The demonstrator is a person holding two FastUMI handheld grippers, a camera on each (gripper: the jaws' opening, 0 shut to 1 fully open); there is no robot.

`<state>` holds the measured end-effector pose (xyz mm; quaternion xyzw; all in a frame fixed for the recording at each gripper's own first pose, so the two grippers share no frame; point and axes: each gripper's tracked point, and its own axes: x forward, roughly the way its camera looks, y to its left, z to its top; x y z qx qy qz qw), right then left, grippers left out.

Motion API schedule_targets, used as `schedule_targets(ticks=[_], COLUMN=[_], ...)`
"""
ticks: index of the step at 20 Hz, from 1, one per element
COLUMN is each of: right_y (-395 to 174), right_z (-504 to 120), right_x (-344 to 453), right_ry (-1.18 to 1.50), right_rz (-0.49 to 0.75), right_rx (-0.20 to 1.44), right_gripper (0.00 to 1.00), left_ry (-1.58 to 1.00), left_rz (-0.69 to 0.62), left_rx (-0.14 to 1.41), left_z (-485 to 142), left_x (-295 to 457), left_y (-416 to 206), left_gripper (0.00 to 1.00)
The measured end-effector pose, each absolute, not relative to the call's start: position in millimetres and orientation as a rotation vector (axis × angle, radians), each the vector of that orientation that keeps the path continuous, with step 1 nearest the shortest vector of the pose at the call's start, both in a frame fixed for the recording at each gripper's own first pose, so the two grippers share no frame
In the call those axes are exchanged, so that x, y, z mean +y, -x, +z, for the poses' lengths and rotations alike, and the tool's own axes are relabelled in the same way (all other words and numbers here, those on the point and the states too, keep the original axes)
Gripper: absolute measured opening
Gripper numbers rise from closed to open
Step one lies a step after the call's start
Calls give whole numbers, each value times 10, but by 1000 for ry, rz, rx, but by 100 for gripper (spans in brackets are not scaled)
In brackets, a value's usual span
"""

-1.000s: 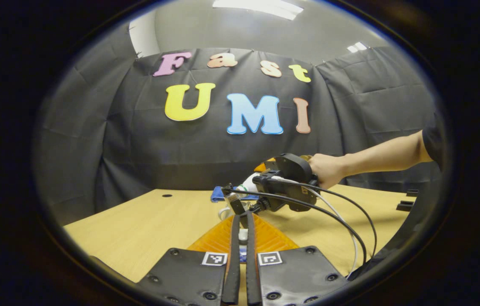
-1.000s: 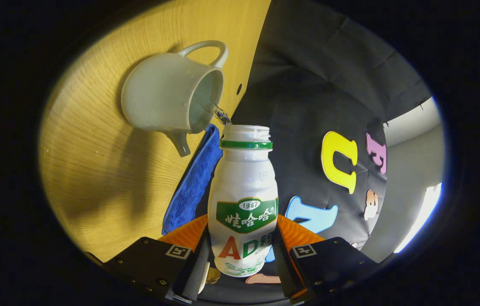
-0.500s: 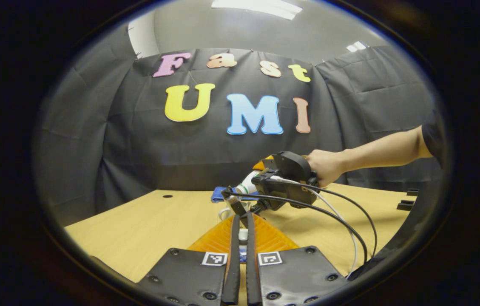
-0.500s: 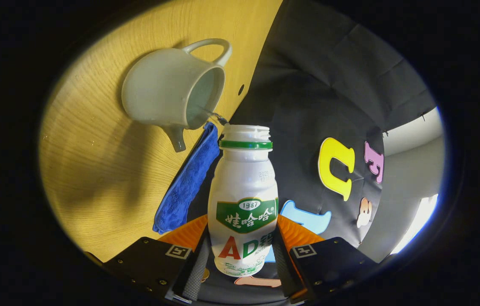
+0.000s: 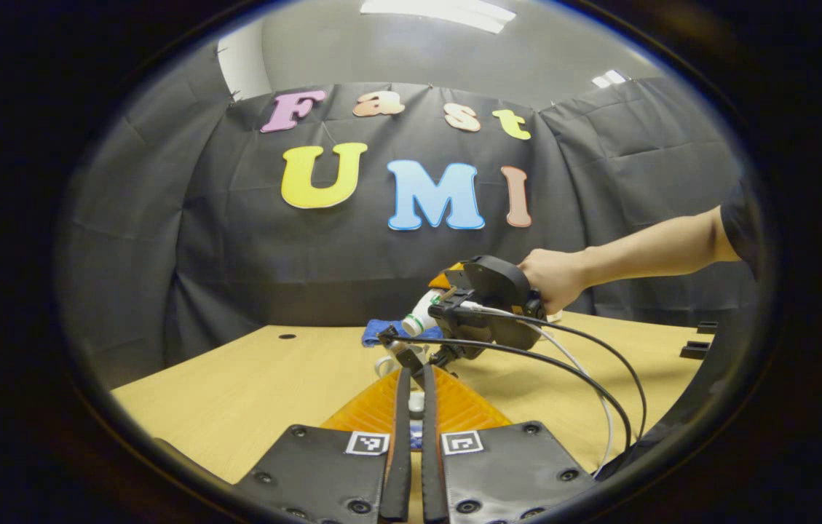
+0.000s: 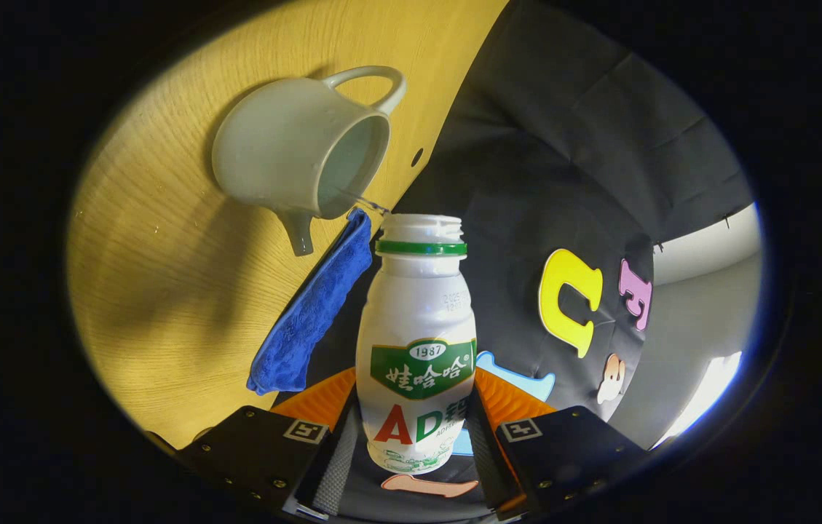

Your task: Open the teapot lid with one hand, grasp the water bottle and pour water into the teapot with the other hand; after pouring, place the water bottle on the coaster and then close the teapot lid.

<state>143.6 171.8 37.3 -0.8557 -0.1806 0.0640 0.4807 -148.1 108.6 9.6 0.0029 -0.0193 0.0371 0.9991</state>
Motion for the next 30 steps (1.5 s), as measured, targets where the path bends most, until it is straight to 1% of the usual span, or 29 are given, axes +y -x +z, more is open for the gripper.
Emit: schedule_targets(ticks=[15, 16, 17, 18, 25, 30], right_y=[-1361, -1355, -1353, -1358, -1391, -1448], right_z=[540, 549, 564, 585, 535, 317], right_x=[1861, 1879, 1892, 1909, 1946, 1911], right_ry=[2195, 2198, 2201, 2202, 2200, 2191], right_rz=[135, 136, 134, 129, 138, 168], right_rx=[-551, -559, -568, -574, -561, -515], right_gripper=[71, 71, 71, 71, 71, 71], left_ry=[-13, -14, -18, -20, -13, -13], left_rz=[72, 70, 72, 72, 72, 72], left_rx=[-41, -40, -39, -40, -39, -35], left_z=[111, 111, 111, 118, 102, 94], left_x=[1085, 1074, 1069, 1074, 1087, 1096], left_y=[1490, 1496, 1499, 1500, 1494, 1496], left_gripper=[12, 17, 12, 12, 12, 12])
